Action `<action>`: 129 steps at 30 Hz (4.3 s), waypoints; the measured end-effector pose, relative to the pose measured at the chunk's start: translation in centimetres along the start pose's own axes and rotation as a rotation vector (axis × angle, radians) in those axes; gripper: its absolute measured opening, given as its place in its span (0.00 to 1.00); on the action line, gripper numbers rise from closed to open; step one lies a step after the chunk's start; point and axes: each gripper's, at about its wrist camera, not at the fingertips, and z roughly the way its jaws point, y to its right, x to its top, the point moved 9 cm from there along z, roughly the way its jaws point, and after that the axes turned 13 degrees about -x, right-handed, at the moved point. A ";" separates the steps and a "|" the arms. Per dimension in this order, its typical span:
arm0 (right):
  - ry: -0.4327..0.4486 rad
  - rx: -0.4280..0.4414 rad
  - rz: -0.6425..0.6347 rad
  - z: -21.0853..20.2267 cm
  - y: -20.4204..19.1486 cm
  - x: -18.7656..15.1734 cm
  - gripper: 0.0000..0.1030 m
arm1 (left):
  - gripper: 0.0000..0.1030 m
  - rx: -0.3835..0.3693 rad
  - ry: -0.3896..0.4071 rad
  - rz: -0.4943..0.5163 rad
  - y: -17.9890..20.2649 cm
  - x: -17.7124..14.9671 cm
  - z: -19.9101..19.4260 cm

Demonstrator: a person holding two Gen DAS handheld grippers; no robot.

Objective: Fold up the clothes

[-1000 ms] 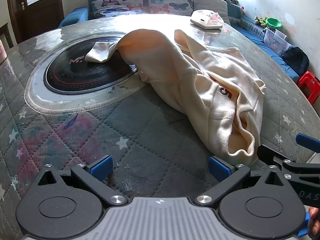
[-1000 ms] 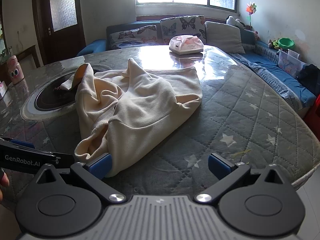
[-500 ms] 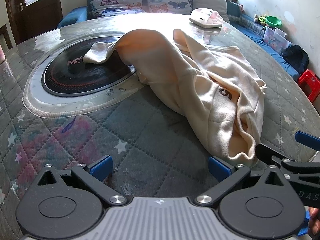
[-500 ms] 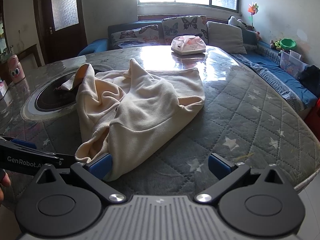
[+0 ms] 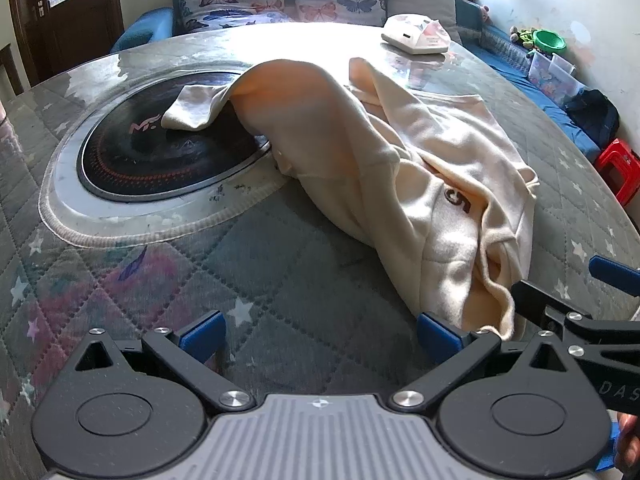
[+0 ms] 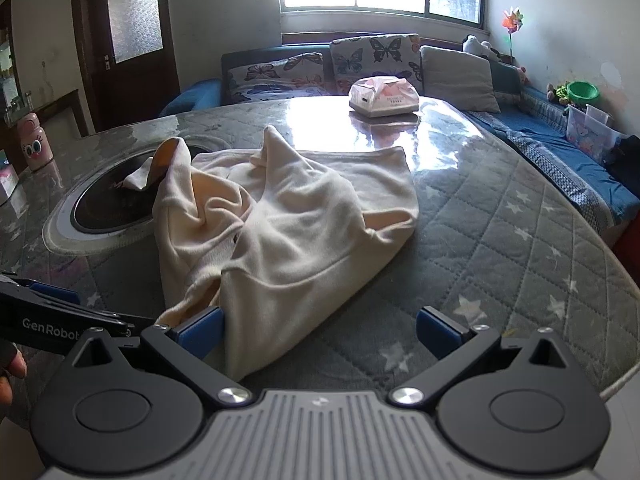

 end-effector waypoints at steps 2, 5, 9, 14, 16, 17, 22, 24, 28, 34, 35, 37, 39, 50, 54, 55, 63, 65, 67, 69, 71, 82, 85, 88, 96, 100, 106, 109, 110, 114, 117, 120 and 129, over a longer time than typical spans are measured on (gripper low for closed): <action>0.004 0.000 -0.003 0.2 0.0 0.4 1.00 | 1.00 0.000 -0.003 -0.004 -0.1 0.3 0.1; 0.010 -0.001 -0.011 0.6 -0.1 1.0 1.00 | 1.00 0.001 -0.005 -0.007 -0.3 0.7 0.2; 0.020 -0.002 -0.022 1.0 -0.1 1.8 1.00 | 1.00 0.006 0.001 -0.008 -0.5 1.6 0.3; 0.035 0.004 -0.016 1.4 0.0 2.9 1.00 | 1.00 0.014 0.016 -0.008 -0.8 3.0 0.1; 0.038 0.002 -0.019 1.7 0.0 3.3 1.00 | 1.00 0.020 0.022 -0.006 -0.9 3.7 0.2; 0.039 0.002 -0.020 1.9 0.0 3.5 1.00 | 1.00 0.023 0.025 -0.007 -0.9 4.0 0.2; 0.038 0.001 -0.020 2.8 0.1 4.3 1.00 | 1.00 0.029 0.038 -0.025 -1.4 5.7 0.4; 0.037 -0.001 -0.024 3.2 0.2 4.6 1.00 | 1.00 0.030 0.041 -0.026 -1.4 6.4 0.6; 0.034 -0.014 -0.031 4.3 0.5 5.3 1.00 | 1.00 0.019 0.061 -0.030 -1.4 7.7 0.9; 0.039 -0.013 -0.035 5.8 1.0 6.7 1.00 | 0.99 -0.002 0.093 -0.038 -1.4 9.7 1.2; 0.042 -0.008 -0.034 6.1 1.1 7.0 1.00 | 0.98 -0.005 0.098 -0.040 -1.4 10.0 1.2; 0.039 0.004 -0.031 6.6 1.1 7.5 1.00 | 0.92 -0.012 0.109 -0.043 -1.4 10.6 1.3; 0.042 0.016 -0.036 7.1 1.0 8.0 1.00 | 0.88 -0.019 0.119 -0.045 -1.5 11.3 1.4; 0.103 0.085 -0.147 9.9 -2.6 11.5 0.98 | 0.78 -0.019 0.144 -0.065 -1.7 14.2 1.9; 0.099 0.126 -0.168 11.4 -3.9 12.5 0.91 | 0.63 -0.015 0.131 -0.082 -2.0 14.9 2.7; 0.094 0.135 -0.170 11.7 -4.2 12.7 0.89 | 0.57 -0.016 0.125 -0.090 -2.2 14.9 2.9; 0.068 0.192 -0.208 13.9 -6.5 13.0 0.68 | 0.27 -0.033 0.096 -0.111 -3.2 14.1 3.8; 0.060 0.194 -0.222 14.4 -7.1 12.8 0.60 | 0.24 -0.036 0.100 -0.109 -3.2 13.9 3.6; 0.053 0.195 -0.232 14.8 -7.5 12.7 0.49 | 0.19 -0.038 0.106 -0.109 -3.4 13.7 3.4; 0.045 0.191 -0.230 15.2 -7.5 12.5 0.44 | 0.16 -0.042 0.115 -0.108 -3.5 13.4 3.0; 0.038 0.188 -0.228 15.5 -7.4 12.4 0.38 | 0.12 -0.042 0.124 -0.107 -3.7 13.1 2.5; 0.068 0.144 -0.179 14.4 -4.9 12.6 0.07 | 0.06 0.008 0.123 -0.157 -6.6 9.8 0.6; 0.085 0.119 -0.157 13.9 -3.9 12.8 0.07 | 0.10 -0.011 0.130 -0.169 -6.4 9.8 0.1; 0.116 0.074 -0.144 12.9 -2.3 13.0 0.07 | 0.36 -0.035 0.155 -0.160 -5.3 10.7 -0.6; 0.151 -0.077 -0.059 9.6 5.2 11.5 0.07 | 0.53 -0.055 0.156 -0.046 -1.2 12.8 1.1; 0.158 -0.166 -0.012 7.3 9.4 9.4 0.07 | 0.35 -0.066 0.120 -0.012 -0.1 12.3 2.8; 0.097 -0.251 0.062 5.1 13.5 5.0 0.07 | 0.10 -0.063 0.115 -0.001 -0.7 10.9 2.7; 0.044 -0.276 0.083 5.3 14.5 2.9 0.07 | 0.05 -0.055 0.137 0.005 -1.1 10.3 1.5; 0.030 -0.284 0.088 5.4 14.7 2.3 0.07 | 0.05 -0.046 0.146 0.006 -1.4 10.0 1.1; 0.000 -0.304 0.096 5.2 15.2 0.9 0.11 | 0.03 -0.007 0.186 0.007 -2.8 8.4 -1.3; 0.006 -0.309 0.100 4.6 15.4 0.5 0.12 | 0.03 0.016 0.192 -0.028 -4.6 6.5 -2.8; 0.037 -0.317 0.083 3.7 14.9 0.6 0.13 | 0.03 0.040 0.181 -0.074 -6.7 4.2 -3.9; 0.122 -0.308 -0.032 1.9 11.3 2.6 0.38 | 0.03 0.124 0.164 -0.154 -10.7 -0.8 -5.9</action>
